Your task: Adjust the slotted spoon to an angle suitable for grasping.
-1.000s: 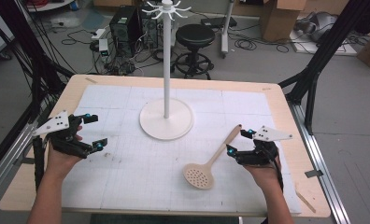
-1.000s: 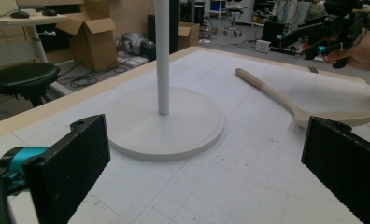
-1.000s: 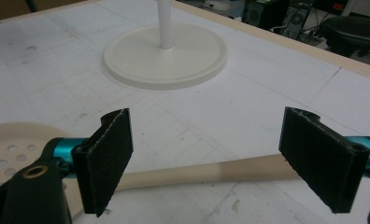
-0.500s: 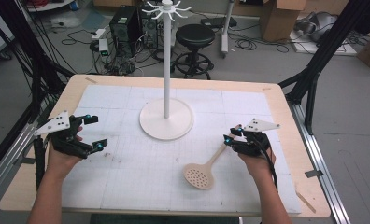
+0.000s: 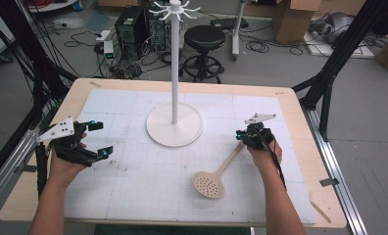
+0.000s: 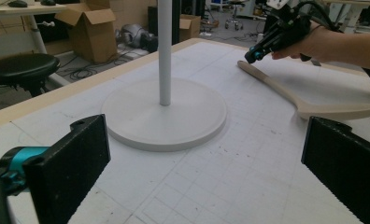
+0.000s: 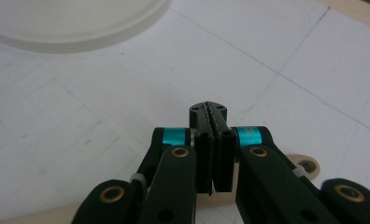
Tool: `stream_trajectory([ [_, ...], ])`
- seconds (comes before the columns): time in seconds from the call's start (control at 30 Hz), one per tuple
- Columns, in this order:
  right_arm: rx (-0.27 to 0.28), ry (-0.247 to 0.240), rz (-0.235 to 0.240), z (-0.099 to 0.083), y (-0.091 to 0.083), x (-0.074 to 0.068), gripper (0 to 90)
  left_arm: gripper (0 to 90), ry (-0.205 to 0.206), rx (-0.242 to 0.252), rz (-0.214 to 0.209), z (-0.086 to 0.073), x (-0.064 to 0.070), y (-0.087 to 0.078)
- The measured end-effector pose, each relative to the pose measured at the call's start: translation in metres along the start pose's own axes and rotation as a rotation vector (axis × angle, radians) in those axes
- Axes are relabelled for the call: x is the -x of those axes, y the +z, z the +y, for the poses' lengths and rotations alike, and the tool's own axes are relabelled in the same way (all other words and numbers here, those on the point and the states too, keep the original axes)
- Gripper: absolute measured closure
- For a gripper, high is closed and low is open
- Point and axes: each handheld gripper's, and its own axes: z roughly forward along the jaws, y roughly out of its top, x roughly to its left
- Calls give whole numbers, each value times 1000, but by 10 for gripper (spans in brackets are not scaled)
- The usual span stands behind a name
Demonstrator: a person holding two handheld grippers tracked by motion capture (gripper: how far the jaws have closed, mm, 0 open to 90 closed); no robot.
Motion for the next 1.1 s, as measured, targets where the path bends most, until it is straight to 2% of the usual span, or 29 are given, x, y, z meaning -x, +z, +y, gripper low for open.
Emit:
stream_trajectory([
  [0.13,-65,34,-12,-8,11,8,895,17,0,2,-1,0,0,0],
  [0.43,-77,62,-4,-16,4,11,897,17,0,3,-2,0,-1,-1],
  [0.63,-68,96,0,-28,-9,10,896,17,2,-1,-2,0,0,0],
  [0.83,-59,104,8,-41,-23,5,897,17,3,-8,-2,0,0,0],
  [0.97,-41,109,20,-52,-32,3,897,17,2,-9,-4,-1,0,1],
  [1.1,-17,134,30,-62,-40,2,897,17,3,-12,-5,-1,1,2],
])
